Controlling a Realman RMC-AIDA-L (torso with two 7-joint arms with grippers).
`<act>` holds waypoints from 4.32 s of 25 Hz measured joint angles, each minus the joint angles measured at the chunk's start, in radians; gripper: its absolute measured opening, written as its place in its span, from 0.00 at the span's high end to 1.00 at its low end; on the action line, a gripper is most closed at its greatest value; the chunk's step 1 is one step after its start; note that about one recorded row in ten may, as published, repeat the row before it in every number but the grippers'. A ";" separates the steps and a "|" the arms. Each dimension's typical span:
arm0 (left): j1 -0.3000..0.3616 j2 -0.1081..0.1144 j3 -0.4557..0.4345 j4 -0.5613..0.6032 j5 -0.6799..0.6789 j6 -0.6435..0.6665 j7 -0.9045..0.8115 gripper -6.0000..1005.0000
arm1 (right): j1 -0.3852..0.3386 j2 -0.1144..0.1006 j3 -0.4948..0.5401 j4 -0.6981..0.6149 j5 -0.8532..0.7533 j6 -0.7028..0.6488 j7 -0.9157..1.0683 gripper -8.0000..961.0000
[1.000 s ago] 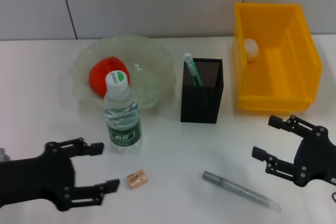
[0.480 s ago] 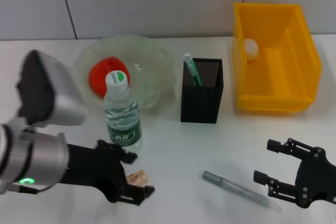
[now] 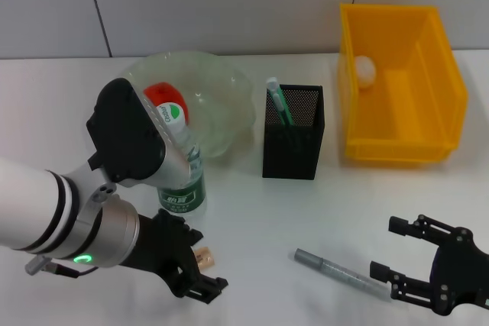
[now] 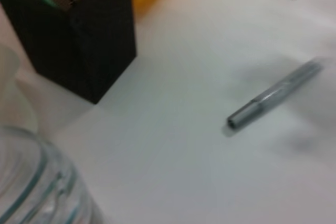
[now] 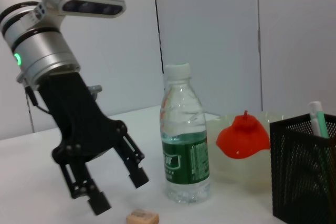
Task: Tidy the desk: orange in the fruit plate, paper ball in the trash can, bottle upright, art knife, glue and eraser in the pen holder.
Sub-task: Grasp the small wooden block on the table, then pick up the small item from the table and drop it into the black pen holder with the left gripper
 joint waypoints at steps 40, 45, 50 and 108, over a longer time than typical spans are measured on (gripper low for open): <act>-0.053 0.000 0.047 -0.157 0.057 -0.132 0.008 0.38 | 0.018 -0.002 0.001 -0.021 -0.024 0.024 -0.012 0.21; -0.055 0.000 0.046 -0.157 0.059 -0.133 0.008 0.40 | 0.021 -0.002 0.003 -0.023 -0.030 0.025 -0.012 0.21; -0.055 0.001 0.047 -0.157 0.067 -0.133 0.008 0.53 | 0.025 -0.001 0.008 -0.025 -0.037 0.027 -0.012 0.21; -0.203 -0.005 0.170 -0.243 -0.240 -0.826 0.129 0.72 | 0.037 0.004 0.037 -0.017 -0.050 -0.001 0.048 0.24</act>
